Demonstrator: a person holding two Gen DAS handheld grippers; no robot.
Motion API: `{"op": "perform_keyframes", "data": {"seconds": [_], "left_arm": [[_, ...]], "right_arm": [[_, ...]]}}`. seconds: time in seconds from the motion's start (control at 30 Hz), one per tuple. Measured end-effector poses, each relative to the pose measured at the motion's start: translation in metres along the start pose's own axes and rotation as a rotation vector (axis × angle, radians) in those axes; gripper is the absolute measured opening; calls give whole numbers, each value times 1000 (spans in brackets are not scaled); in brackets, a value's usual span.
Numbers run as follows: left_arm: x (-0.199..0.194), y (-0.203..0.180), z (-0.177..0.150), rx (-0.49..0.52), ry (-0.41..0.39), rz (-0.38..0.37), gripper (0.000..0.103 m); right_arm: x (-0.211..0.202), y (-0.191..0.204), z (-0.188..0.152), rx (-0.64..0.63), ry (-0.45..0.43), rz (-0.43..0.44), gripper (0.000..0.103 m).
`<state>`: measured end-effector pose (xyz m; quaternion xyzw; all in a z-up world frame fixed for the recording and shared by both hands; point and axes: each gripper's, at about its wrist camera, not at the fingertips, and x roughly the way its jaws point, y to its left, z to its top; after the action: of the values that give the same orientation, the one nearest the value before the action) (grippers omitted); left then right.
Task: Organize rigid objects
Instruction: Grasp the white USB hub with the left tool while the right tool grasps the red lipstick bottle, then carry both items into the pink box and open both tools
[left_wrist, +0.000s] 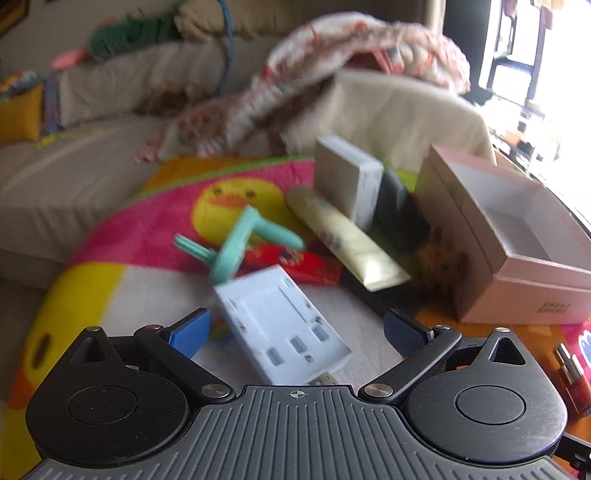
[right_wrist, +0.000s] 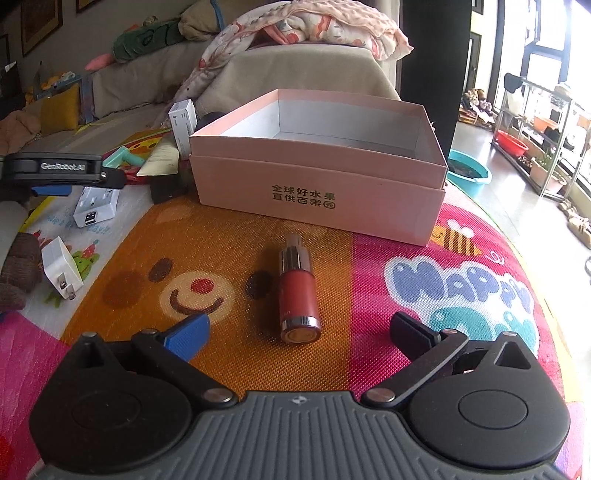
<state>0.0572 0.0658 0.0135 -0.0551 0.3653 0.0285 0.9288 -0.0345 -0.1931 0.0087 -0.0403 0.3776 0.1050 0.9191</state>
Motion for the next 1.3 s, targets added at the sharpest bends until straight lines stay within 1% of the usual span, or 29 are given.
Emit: {"op": "perform_keyframes", "data": {"seconds": [0.03, 0.07, 0.1, 0.13, 0.17, 0.2, 0.23, 0.33, 0.4, 0.47, 0.5, 0.57, 0.6, 0.67, 0.7, 0.73, 0.77, 0.87, 0.93, 1.03, 1.1, 1.2, 1.3], "left_arm": [[5, 0, -1, 11, -3, -2, 102], [5, -1, -2, 29, -25, 1, 101], [5, -2, -3, 53, -41, 2, 95], [5, -3, -4, 81, -50, 2, 85], [4, -3, -5, 114, -60, 10, 57], [2, -3, -6, 139, -71, 7, 53], [0, -1, -8, 155, -71, -9, 53], [-12, 2, -19, 197, -71, -87, 53], [-22, 3, -30, 225, -72, -125, 53], [-34, 5, -40, 227, -66, -159, 53], [-39, 6, -44, 227, -63, -174, 53], [-48, 6, -51, 232, -57, -199, 53], [-51, 5, -53, 236, -56, -205, 53], [-54, 5, -56, 246, -55, -211, 53], [-56, 5, -57, 251, -58, -212, 53], [-57, 5, -58, 255, -62, -213, 53], [-58, 6, -59, 257, -66, -213, 53], [-67, 7, -63, 272, -83, -227, 53], [-78, 3, -67, 300, -108, -247, 53], [-100, -5, -70, 346, -149, -267, 53], [-115, -11, -65, 344, -171, -300, 53], [-138, -25, -37, 353, -235, -364, 53], [-153, -55, 13, 383, -345, -414, 53]], "right_arm": [[0, 1, 1, -4, 2, -6, 103], [1, 2, 2, 5, 4, -14, 103], [2, 3, 2, 11, 4, -22, 103], [3, 4, 3, 17, 1, -27, 103], [4, 5, 4, 17, 0, -30, 103], [4, 6, 4, 13, 0, -31, 103], [4, 5, 4, 13, 0, -30, 103], [3, 4, 4, 10, -7, -18, 102], [0, 4, 2, 9, -30, 4, 94], [-6, 4, 1, 3, -79, 19, 81], [-9, 4, 1, 1, -110, 11, 76], [-11, 6, 5, -18, -159, -9, 60], [-10, 8, 8, -39, -160, -11, 57], [-1, 12, 18, -73, -125, -24, 39], [3, 12, 23, -73, -97, -20, 35], [7, 11, 26, -70, -70, -8, 27], [9, 11, 27, -70, -52, -2, 21], [4, 14, 23, -89, -38, 2, 20], [-9, 15, 18, -92, -51, 26, 20], [-38, 18, 12, -123, -104, 39, 20], [-60, 19, 11, -136, -152, 45, 20], [-88, 15, 20, -135, -230, 50, 20], [-105, 8, 41, -130, -316, 29, 20]]}}
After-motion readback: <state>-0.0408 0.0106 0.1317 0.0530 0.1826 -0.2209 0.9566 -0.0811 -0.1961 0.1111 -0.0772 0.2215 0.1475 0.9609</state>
